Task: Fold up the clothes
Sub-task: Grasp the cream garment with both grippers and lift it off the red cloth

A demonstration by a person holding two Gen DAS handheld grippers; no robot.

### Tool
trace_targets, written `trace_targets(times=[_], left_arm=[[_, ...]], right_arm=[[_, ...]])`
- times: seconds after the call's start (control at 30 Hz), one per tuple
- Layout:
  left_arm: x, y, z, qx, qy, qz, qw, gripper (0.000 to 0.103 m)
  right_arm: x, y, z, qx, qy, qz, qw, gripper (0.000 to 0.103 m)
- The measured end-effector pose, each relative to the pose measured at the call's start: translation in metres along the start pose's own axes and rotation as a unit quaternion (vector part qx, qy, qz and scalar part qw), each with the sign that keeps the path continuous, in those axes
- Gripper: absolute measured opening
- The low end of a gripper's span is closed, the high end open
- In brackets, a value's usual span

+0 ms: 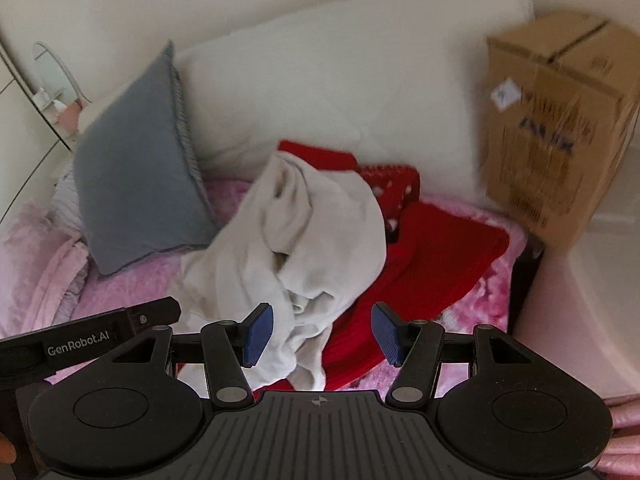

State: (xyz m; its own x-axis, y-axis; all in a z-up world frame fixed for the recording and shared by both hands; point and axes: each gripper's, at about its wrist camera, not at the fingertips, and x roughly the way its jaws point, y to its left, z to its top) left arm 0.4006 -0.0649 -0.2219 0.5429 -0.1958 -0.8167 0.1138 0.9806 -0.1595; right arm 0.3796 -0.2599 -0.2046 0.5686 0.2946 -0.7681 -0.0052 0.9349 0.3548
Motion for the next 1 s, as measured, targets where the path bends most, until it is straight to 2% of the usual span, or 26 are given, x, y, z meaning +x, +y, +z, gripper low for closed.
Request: trace_targets(times=[0.17,0.33,0.57,0.6,0.63,0.67,0.7,0.77,0.87,1.0], left_arm=[[0.043,-0.002,-0.001,-0.004,0.027,-0.012,0.9995,0.065],[0.081,0.006,-0.001,-0.029,0.048,-0.018,0.9982,0.064],[0.108,0.016,0.003,-0.052,0.057,-0.034,0.9965,0.062],[0.108,0.016,0.004,-0.046,0.056,-0.037,0.9967,0.054],[0.107,0.015,0.004,-0.039,0.055,-0.038,0.9970,0.050],[0.105,0.015,0.004,-0.030,0.050,-0.042,0.9974,0.040],[0.103,0.016,0.005,-0.029,0.047,-0.049,0.9973,0.025],[0.095,0.020,0.007,-0.036,0.041,-0.063,0.9965,0.008],[0.071,0.030,0.007,-0.055,0.015,-0.060,0.9966,0.005],[0.018,0.048,0.003,-0.068,-0.036,-0.027,0.9967,0.003]], right_arm=[[0.044,-0.017,0.003,0.016,0.024,-0.006,1.000,0.058],[0.077,-0.021,0.002,0.015,0.039,0.003,0.999,0.058],[0.114,-0.027,0.008,0.022,0.053,0.013,0.998,0.058],[0.117,-0.027,0.009,0.022,0.057,0.018,0.998,0.058],[0.119,-0.028,0.010,0.022,0.060,0.025,0.998,0.047],[0.121,-0.027,0.012,0.020,0.064,0.028,0.997,0.022],[0.121,-0.027,0.014,0.017,0.068,0.030,0.997,0.019],[0.120,-0.026,0.018,0.016,0.070,0.034,0.997,0.011],[0.105,-0.020,0.027,0.013,0.062,0.043,0.997,0.010],[0.067,0.003,0.034,-0.026,0.033,0.074,0.996,0.009]])
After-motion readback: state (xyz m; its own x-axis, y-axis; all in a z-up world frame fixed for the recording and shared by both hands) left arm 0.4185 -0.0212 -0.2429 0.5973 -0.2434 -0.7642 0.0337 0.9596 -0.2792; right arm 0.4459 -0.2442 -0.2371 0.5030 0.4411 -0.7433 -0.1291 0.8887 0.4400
